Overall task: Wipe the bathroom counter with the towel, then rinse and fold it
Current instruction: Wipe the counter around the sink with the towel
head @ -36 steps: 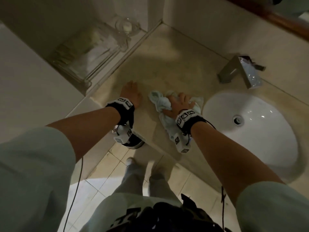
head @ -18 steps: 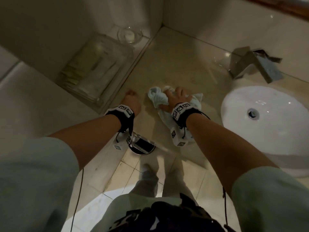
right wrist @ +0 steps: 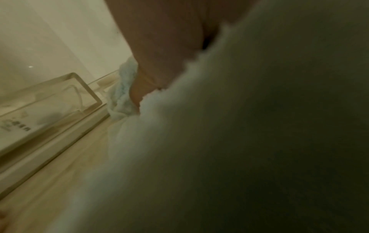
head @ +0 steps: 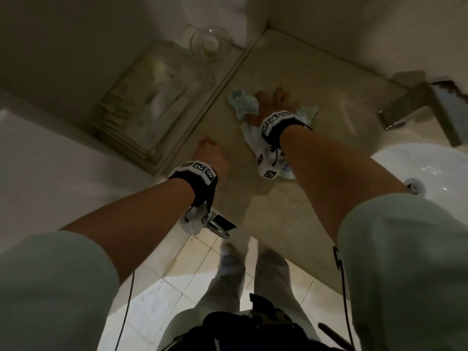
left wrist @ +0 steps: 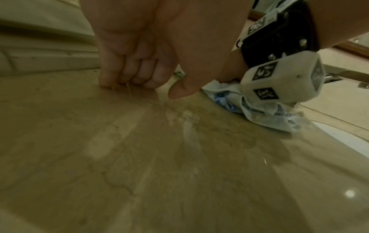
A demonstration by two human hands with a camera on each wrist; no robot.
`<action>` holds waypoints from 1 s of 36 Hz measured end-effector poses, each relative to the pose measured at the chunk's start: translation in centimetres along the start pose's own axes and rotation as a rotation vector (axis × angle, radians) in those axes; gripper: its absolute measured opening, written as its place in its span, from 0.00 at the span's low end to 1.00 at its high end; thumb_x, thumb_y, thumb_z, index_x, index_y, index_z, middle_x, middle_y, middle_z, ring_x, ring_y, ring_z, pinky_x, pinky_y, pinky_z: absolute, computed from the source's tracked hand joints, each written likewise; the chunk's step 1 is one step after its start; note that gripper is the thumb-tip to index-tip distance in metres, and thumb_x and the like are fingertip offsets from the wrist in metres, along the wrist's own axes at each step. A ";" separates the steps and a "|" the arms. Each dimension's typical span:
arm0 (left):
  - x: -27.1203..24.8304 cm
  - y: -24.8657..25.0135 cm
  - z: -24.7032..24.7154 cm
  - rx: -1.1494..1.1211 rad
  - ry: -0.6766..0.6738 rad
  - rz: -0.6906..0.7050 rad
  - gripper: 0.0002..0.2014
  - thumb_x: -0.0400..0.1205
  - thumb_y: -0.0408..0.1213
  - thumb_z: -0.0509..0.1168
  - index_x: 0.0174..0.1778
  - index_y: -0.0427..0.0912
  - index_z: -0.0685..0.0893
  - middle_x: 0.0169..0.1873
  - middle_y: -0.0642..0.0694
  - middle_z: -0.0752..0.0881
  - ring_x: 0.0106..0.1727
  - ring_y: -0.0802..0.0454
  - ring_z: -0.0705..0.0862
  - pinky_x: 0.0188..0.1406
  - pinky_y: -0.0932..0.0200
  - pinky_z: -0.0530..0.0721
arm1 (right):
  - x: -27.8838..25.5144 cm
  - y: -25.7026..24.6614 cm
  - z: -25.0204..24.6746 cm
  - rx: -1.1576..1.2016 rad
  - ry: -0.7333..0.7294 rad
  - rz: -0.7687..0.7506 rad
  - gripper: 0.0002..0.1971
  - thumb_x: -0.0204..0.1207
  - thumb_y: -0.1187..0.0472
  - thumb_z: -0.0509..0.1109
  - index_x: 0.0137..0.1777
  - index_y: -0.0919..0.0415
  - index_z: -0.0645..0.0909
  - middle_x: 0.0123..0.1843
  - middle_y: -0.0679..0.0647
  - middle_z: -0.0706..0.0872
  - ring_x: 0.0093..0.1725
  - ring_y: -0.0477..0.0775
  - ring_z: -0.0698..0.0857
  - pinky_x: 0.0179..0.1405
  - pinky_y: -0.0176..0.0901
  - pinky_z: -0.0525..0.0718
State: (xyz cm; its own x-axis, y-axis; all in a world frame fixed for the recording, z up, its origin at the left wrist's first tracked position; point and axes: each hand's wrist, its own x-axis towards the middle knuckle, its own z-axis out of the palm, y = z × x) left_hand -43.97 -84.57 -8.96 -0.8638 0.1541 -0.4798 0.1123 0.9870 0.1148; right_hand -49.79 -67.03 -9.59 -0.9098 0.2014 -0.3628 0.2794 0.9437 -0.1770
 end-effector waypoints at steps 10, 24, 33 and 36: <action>-0.3 0.2 -0.1 -0.047 -0.002 0.078 0.21 0.80 0.45 0.63 0.65 0.38 0.78 0.64 0.37 0.81 0.65 0.41 0.78 0.73 0.55 0.69 | -1.4 0.4 0.3 0.068 0.013 -0.005 0.36 0.74 0.33 0.60 0.79 0.44 0.56 0.80 0.61 0.55 0.79 0.66 0.54 0.75 0.67 0.55; -0.1 1.4 -1.1 0.037 -0.115 0.094 0.11 0.85 0.44 0.51 0.38 0.51 0.71 0.42 0.47 0.75 0.40 0.52 0.74 0.59 0.52 0.69 | -9.7 4.1 3.9 0.094 0.010 0.140 0.37 0.71 0.31 0.64 0.76 0.46 0.63 0.76 0.63 0.62 0.78 0.67 0.60 0.72 0.69 0.62; 2.8 2.2 -1.9 0.136 -0.329 0.063 0.26 0.81 0.50 0.65 0.74 0.51 0.69 0.72 0.43 0.75 0.68 0.39 0.78 0.69 0.44 0.76 | -8.9 4.1 3.3 0.067 0.022 0.169 0.40 0.69 0.29 0.65 0.76 0.48 0.62 0.74 0.61 0.64 0.75 0.66 0.64 0.66 0.67 0.66; 3.9 2.3 -1.5 0.187 -0.367 0.049 0.31 0.72 0.56 0.72 0.71 0.61 0.71 0.70 0.48 0.78 0.61 0.41 0.82 0.63 0.46 0.80 | -7.8 4.2 2.8 0.106 0.026 0.195 0.40 0.69 0.30 0.67 0.77 0.48 0.62 0.75 0.61 0.64 0.75 0.66 0.63 0.69 0.67 0.65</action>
State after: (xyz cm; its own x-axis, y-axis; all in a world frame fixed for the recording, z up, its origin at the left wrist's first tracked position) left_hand -47.80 -81.74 -9.24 -0.6264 0.1738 -0.7599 0.2660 0.9640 0.0013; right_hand -40.62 -65.36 -10.04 -0.8426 0.3853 -0.3763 0.4802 0.8538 -0.2011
